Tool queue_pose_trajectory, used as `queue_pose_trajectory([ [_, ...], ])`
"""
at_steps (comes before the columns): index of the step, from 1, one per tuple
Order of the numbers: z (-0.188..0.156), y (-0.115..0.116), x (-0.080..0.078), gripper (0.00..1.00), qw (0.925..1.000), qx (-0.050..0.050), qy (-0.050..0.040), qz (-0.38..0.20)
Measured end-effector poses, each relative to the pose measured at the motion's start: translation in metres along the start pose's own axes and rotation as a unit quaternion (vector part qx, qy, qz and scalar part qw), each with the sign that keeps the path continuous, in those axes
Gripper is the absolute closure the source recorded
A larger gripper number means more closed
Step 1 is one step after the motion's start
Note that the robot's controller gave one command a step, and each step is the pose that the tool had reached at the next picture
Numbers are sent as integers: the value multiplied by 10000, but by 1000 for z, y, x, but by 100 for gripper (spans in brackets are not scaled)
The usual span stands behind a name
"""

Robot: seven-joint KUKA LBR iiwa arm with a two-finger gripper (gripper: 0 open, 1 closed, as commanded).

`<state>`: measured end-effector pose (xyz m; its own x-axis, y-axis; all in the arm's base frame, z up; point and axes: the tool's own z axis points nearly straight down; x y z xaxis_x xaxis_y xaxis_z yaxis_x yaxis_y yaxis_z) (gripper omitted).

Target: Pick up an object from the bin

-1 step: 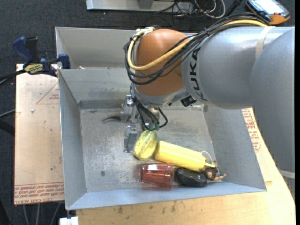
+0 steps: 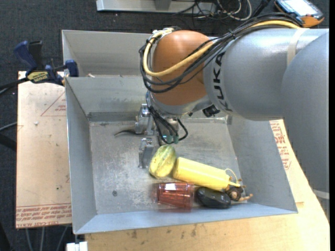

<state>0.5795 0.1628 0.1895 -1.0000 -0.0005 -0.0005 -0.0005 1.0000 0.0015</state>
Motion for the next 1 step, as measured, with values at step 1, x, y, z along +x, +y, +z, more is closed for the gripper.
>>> queue_pose_trajectory([
  [1, 12, -38, 2, 0, 9994, -6, -7, -354],
])
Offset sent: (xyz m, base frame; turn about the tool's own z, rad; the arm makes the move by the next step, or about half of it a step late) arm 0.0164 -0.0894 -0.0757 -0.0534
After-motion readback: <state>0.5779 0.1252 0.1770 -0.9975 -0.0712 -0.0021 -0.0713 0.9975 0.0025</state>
